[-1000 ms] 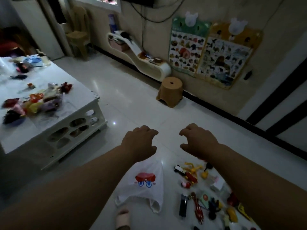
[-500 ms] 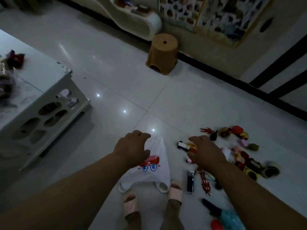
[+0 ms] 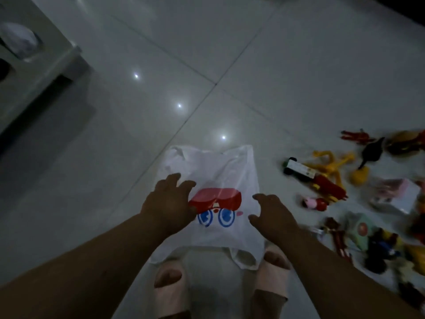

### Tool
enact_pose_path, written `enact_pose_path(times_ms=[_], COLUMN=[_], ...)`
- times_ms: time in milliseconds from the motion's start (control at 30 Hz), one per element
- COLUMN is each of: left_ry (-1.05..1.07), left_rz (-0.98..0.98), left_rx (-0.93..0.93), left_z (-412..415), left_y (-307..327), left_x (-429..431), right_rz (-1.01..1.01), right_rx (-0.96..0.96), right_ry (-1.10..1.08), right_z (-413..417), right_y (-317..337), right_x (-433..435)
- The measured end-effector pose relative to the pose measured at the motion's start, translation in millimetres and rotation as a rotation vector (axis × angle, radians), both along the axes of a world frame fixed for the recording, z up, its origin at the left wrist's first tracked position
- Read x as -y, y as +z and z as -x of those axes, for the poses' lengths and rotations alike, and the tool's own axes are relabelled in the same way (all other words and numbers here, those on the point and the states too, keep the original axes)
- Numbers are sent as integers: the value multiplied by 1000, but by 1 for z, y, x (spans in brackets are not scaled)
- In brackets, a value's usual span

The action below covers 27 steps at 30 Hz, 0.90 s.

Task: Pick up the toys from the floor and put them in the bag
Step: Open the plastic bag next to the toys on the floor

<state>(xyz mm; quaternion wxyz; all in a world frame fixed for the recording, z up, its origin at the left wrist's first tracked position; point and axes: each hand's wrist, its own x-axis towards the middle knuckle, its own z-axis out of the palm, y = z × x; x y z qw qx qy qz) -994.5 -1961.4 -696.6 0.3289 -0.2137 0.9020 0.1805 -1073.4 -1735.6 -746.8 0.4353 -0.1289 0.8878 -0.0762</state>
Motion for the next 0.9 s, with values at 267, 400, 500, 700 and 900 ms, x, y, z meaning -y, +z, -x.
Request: enact_pose_path(times_ms=[267,400,500,700,900], left_ry=[141,164,155,164,106], left_rz=[52,16,-2,-13,-92], left_rx=[8,-102,-155,-164,-101], left_z=[-16,-3,11,46,101], left_y=[-114,-108,-81,18,167], left_x=[4,1,-1,5,13], right_rz=[89,151,188,279,378], right_rx=[106,14,-26,-121,-214], right_ry=[-367,-480,-546,-622,-637], right_z=[-13,-9,3,50,113], right_y=[-117,-116,-92,22,190], right_x=[-25,-17,-7,-2,-7])
